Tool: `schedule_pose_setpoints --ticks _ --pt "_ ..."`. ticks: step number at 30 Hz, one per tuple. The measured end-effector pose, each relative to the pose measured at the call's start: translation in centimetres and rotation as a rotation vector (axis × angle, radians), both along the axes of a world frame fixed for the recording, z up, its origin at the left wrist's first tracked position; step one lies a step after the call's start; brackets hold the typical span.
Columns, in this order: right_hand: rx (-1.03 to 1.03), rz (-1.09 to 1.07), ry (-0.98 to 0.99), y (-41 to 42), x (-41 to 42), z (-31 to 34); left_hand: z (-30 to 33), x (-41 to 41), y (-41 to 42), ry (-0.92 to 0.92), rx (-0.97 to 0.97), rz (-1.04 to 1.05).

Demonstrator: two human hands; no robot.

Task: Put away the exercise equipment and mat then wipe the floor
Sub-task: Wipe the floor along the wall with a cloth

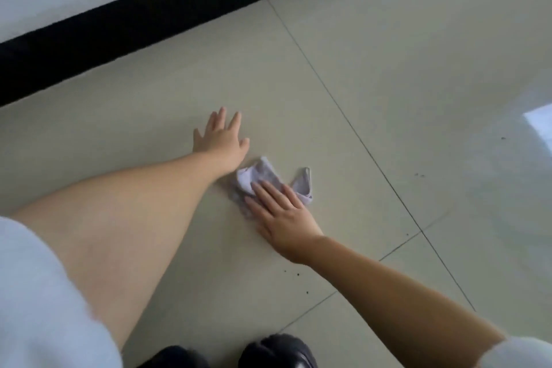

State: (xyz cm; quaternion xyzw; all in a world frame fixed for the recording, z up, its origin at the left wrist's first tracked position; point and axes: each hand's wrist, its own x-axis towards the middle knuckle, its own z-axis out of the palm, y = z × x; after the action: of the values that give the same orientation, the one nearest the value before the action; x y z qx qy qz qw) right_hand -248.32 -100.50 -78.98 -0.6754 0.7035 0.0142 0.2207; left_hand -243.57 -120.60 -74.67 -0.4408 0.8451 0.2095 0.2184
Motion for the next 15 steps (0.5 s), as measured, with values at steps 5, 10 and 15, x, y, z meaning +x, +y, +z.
schedule_pose_setpoints --ticks 5,10,15 --pt "0.019 -0.123 0.076 1.5 -11.7 -0.7 -3.0 -3.2 -2.2 -0.062 0.054 0.064" --pt "0.207 -0.789 0.029 -1.3 -23.8 0.6 -4.6 -3.0 -1.9 -0.043 0.063 0.073" --pt "0.285 -0.895 0.084 -4.7 -22.2 0.7 -4.6 -2.9 -2.3 -0.063 0.120 0.058"
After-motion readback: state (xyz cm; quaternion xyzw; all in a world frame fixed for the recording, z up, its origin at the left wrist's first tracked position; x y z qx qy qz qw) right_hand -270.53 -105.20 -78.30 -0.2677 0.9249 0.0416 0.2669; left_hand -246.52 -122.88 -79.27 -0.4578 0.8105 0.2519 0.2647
